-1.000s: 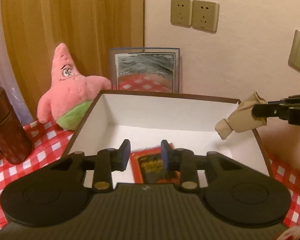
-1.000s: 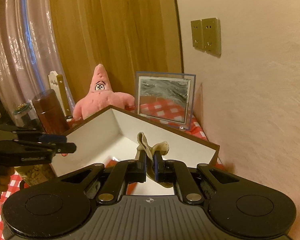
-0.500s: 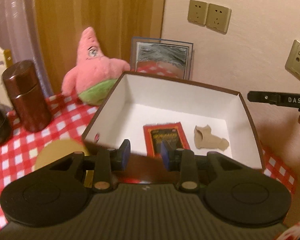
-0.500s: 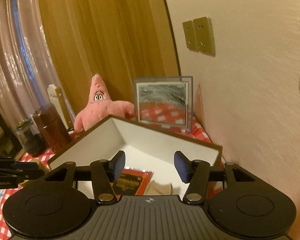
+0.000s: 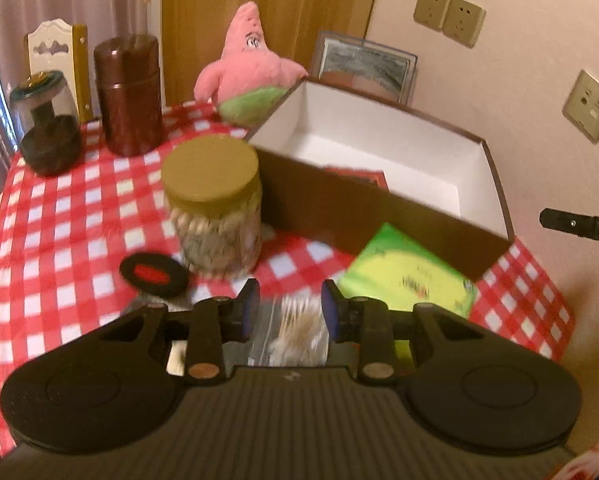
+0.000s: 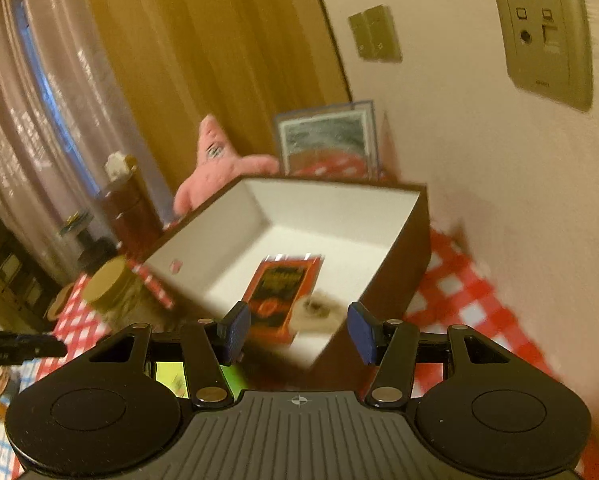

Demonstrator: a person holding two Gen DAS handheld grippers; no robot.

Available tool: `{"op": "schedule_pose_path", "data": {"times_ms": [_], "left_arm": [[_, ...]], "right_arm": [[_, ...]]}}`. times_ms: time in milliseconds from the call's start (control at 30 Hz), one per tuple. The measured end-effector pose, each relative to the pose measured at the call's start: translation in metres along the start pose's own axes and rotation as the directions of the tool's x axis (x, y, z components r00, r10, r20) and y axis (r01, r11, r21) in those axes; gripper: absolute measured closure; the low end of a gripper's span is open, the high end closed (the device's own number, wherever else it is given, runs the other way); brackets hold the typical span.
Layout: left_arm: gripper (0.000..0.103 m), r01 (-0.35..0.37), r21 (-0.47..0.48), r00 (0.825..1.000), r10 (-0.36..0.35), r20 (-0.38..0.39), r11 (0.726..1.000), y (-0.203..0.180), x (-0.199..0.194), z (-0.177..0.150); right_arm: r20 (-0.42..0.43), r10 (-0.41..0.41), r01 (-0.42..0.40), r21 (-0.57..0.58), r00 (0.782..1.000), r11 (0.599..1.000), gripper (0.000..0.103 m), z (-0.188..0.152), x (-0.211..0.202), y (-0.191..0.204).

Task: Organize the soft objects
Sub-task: 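Withdraw both tools from the box back to the remaining items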

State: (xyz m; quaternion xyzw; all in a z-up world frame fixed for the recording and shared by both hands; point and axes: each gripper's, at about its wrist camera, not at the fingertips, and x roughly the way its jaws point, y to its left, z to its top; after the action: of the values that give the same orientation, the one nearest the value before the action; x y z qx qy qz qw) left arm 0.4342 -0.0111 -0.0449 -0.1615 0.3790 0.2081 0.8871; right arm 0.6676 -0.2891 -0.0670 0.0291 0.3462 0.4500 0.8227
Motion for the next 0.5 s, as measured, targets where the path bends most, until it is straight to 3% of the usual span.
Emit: {"op": "schedule_pose_path", "data": {"times_ms": [200,500], "left_arm": [[0.073,0.045,0.030,0.998,-0.043,-0.043,0.999,0.010,-0.017,-0.030],[0.073,0.087,0.088,0.992,-0.078,-0.098,0.992,0.035,-0.038,-0.068]], "right_arm": [[-0.047,-0.004,0.004,-0.011,0.999,1.000,0.049,-0.044,-0.018,0.040],[-0.140,0.005,-0.005,-0.001,0.990,1.000,0.049,-0.099,-0.014,0.112]]}}
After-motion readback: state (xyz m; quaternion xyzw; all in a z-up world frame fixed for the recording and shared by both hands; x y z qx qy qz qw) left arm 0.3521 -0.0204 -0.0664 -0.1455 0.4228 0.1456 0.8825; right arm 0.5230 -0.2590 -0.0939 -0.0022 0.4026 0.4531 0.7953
